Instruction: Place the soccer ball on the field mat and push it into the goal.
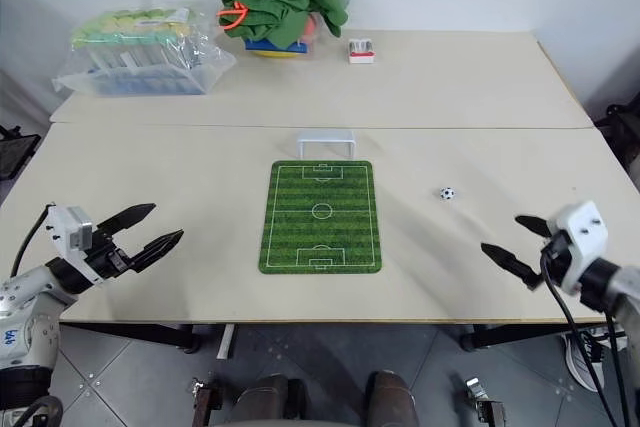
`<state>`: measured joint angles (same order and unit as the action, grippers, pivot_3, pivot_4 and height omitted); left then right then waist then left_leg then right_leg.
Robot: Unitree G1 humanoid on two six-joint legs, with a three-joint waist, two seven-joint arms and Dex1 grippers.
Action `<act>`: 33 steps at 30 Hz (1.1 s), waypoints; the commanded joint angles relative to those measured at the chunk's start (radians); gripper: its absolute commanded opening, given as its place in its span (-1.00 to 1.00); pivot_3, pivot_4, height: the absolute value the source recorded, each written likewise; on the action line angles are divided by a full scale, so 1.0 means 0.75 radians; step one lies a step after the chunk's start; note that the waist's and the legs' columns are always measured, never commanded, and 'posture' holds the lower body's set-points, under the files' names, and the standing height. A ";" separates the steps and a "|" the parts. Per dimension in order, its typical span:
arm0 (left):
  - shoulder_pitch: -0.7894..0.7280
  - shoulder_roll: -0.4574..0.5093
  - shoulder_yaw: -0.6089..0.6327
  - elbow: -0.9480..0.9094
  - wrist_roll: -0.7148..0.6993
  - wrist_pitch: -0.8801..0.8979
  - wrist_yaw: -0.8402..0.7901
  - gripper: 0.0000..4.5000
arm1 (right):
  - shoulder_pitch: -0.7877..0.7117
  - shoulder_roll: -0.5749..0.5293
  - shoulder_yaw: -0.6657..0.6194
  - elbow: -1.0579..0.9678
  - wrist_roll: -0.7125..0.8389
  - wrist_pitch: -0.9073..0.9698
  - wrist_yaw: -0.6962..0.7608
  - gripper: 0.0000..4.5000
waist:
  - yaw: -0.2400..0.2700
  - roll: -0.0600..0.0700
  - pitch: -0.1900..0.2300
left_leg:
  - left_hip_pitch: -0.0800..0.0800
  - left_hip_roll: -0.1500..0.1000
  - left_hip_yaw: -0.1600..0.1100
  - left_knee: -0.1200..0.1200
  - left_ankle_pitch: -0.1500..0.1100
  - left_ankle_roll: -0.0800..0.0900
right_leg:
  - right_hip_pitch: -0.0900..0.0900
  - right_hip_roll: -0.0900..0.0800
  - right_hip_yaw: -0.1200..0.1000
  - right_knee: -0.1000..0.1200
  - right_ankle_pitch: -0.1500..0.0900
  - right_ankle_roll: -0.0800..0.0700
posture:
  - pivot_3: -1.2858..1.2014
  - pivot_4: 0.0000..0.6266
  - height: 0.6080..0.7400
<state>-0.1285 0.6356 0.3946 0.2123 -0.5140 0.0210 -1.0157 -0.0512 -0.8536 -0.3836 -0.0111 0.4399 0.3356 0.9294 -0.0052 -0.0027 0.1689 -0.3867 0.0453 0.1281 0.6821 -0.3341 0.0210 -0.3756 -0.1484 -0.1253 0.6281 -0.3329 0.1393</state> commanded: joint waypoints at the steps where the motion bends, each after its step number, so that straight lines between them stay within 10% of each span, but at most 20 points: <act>1: -0.037 -0.034 -0.007 -0.055 -0.077 -0.054 -0.095 1.00 | -0.120 -0.004 0.063 0.007 -0.001 0.021 0.002 0.98 | 0.001 0.000 0.000 | 0.000 0.000 0.000 0.000 0.000 0.000 | 0.000 0.000 0.000 0.000 0.000 0.000 | 0.03 -0.52 1.00; 23: 0.019 -0.103 -0.081 -0.117 -0.146 -0.103 -0.336 1.00 | -0.948 0.235 0.457 1.275 -0.397 -0.473 0.112 0.98 | -0.037 0.000 0.001 | -0.001 -0.006 -0.002 0.001 0.000 0.000 | 0.000 -0.001 -0.002 0.000 0.000 0.000 | 0.03 -0.52 1.00; 33: 0.040 -0.096 -0.063 -0.103 -0.148 -0.119 -0.335 1.00 | -1.015 0.281 0.441 1.397 -0.411 -0.530 0.115 -0.34 | -0.039 0.000 0.000 | -0.001 0.000 -0.001 0.002 0.000 0.000 | 0.001 0.000 -0.001 0.001 0.000 0.000 | 0.03 -0.52 1.00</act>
<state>-0.1033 0.5576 0.3180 0.1618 -0.6016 -0.0529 -1.2674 -0.8061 -0.6479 -0.0471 1.0198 0.1464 -0.0539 1.0264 -0.0346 -0.0025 0.1692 -0.3872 0.0456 0.1272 0.6836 -0.3340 0.0210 -0.3750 -0.1488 -0.1264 0.6292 -0.3329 0.1393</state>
